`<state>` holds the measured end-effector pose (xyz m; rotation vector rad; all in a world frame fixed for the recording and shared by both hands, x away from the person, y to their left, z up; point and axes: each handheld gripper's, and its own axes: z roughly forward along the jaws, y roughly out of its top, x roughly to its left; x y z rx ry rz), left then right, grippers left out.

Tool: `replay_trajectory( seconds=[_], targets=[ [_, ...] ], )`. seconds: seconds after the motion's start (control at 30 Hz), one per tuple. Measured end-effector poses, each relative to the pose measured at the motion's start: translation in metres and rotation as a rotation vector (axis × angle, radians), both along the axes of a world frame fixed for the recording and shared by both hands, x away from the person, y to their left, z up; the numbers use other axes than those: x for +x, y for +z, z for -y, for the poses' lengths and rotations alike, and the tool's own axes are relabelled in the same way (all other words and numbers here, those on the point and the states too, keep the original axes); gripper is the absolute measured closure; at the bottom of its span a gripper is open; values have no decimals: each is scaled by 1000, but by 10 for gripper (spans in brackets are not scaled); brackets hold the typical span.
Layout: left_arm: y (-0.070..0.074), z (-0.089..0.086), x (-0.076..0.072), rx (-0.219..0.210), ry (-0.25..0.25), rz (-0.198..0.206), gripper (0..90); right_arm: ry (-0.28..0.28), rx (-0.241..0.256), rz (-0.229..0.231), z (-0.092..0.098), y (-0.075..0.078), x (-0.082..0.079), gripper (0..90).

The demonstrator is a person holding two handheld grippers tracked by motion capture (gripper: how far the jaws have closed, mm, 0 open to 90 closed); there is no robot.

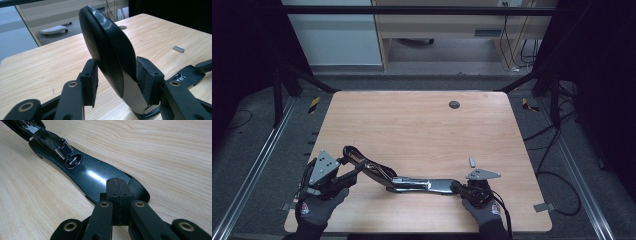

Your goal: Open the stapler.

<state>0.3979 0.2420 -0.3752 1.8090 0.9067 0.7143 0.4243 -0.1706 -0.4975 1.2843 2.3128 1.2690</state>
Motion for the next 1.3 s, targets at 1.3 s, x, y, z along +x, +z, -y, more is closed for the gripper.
replay_trajectory(
  seconds=[1.3],
  targets=[
    [-9, -20, -1, -13, 56, 38, 411, -2, -5, -7, 0, 0, 1, 900]
  ],
)
